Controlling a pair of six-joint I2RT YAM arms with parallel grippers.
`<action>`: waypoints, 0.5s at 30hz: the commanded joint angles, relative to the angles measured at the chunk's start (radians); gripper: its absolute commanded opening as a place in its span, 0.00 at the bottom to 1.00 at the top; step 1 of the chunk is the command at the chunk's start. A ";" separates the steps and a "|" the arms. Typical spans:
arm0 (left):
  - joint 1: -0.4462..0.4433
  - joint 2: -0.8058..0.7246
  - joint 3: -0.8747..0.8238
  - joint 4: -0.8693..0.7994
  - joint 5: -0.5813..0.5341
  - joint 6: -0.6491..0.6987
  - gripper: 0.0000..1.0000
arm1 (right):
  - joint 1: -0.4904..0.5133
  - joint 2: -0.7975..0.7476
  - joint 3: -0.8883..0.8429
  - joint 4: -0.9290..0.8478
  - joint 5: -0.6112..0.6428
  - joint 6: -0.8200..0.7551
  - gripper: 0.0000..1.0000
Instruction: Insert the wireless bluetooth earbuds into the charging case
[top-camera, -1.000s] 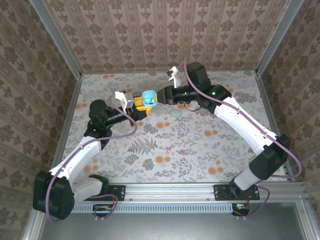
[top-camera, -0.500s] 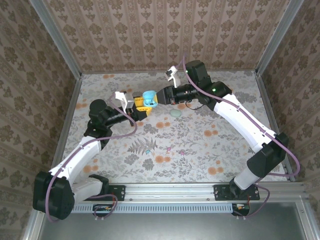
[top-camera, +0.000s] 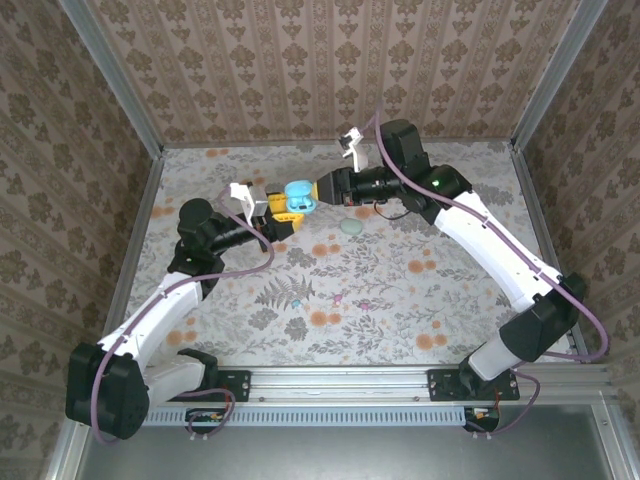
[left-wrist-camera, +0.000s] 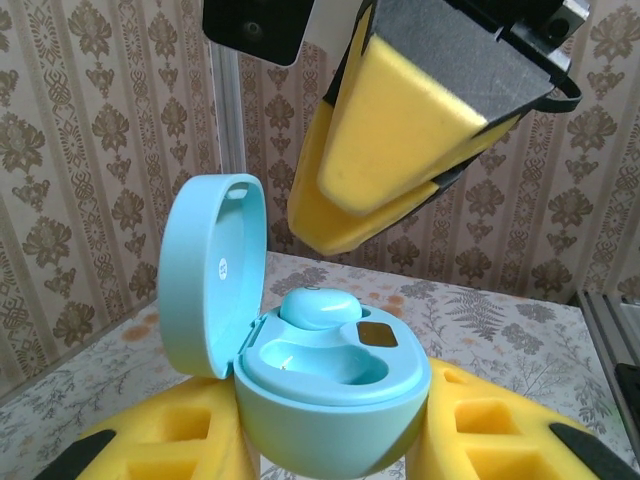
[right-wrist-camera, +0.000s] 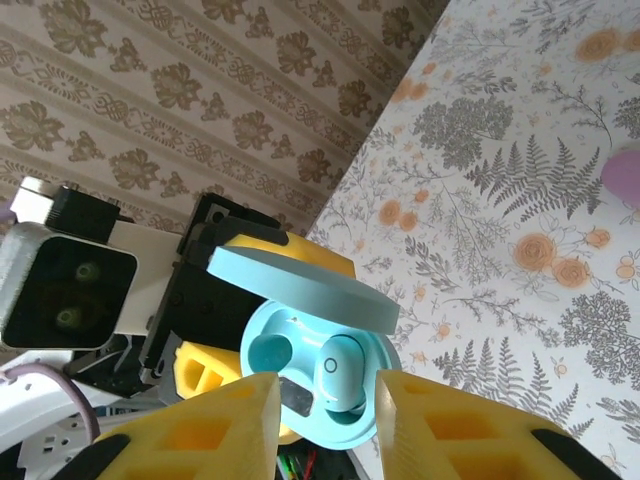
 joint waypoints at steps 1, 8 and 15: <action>-0.005 -0.023 0.027 0.016 -0.050 0.024 0.32 | 0.001 -0.050 -0.038 0.050 0.049 0.026 0.33; 0.041 -0.084 0.001 -0.032 -0.235 0.026 0.31 | -0.036 -0.139 -0.231 0.087 0.284 0.079 0.31; 0.107 -0.212 -0.027 -0.110 -0.332 0.047 0.31 | 0.004 0.077 -0.236 -0.046 0.182 -0.010 0.32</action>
